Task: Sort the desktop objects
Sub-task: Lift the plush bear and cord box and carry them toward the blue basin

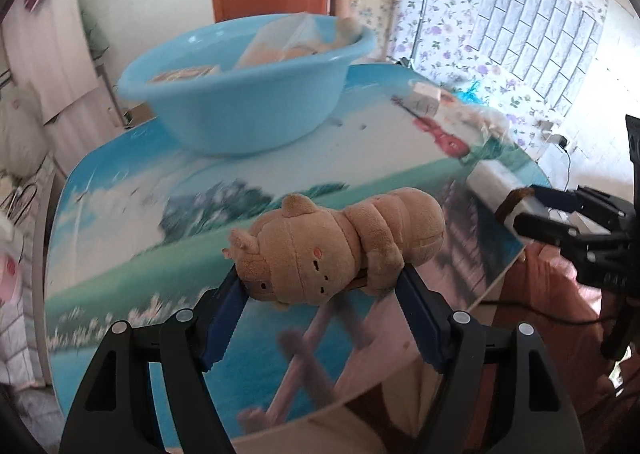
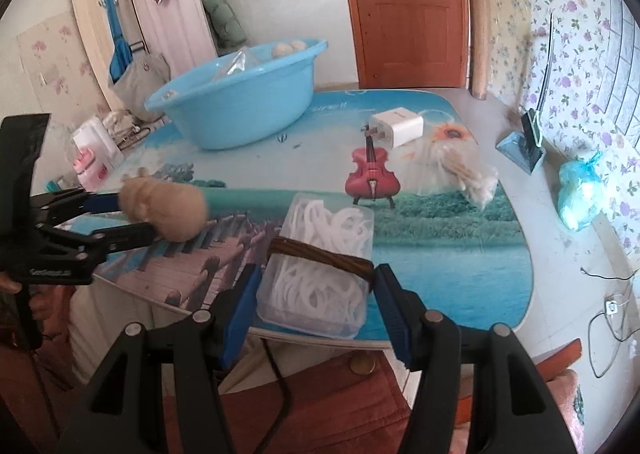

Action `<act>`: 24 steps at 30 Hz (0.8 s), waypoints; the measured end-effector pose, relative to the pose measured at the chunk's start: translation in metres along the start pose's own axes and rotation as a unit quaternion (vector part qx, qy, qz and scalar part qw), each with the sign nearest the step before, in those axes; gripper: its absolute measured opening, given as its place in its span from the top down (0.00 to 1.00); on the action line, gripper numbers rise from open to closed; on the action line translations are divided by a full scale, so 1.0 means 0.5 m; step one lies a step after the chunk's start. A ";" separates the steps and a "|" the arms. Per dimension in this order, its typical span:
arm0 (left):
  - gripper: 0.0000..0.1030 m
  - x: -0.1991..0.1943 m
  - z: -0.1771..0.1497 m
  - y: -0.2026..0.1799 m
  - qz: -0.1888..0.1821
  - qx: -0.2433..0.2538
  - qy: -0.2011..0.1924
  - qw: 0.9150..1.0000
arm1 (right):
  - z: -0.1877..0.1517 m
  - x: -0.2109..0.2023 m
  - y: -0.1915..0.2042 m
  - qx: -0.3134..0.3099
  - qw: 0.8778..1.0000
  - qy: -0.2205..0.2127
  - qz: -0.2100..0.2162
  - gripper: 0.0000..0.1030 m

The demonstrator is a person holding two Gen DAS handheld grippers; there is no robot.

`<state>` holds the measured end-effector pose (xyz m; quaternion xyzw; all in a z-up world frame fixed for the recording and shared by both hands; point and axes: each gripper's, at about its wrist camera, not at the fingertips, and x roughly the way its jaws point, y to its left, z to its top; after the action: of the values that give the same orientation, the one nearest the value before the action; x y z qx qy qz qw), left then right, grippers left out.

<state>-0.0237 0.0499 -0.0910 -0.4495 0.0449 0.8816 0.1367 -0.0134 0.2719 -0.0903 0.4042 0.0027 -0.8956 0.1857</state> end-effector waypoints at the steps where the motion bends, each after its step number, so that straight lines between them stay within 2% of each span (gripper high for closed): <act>1: 0.28 -0.005 -0.008 0.004 0.003 -0.001 0.000 1.000 | 0.000 0.000 0.001 0.000 1.000 0.001 -0.003 0.44; 7: 0.26 -0.015 -0.036 0.035 0.011 -0.016 0.007 1.000 | 0.003 0.005 0.011 0.002 1.000 0.015 -0.018 0.43; 9: 0.24 -0.014 -0.043 0.037 0.011 -0.012 0.006 1.000 | 0.002 0.008 0.016 0.005 1.000 0.021 -0.015 0.37; 14: 0.07 -0.015 -0.044 0.037 0.014 -0.008 -0.001 1.000 | 0.001 0.016 0.025 0.004 0.999 0.030 -0.020 0.30; 17: 0.02 -0.009 -0.040 0.039 0.012 -0.009 -0.002 1.000 | 0.002 0.017 0.026 0.002 0.999 0.031 -0.022 0.29; 24: 0.02 0.026 -0.028 0.042 0.007 -0.014 0.008 1.000 | 0.010 0.032 0.019 0.006 0.999 0.034 -0.031 0.28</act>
<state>-0.0263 0.0294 -0.1107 -0.4585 0.0364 0.8793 0.1240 -0.0237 0.2570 -0.0973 0.4356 0.0166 -0.8866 0.1549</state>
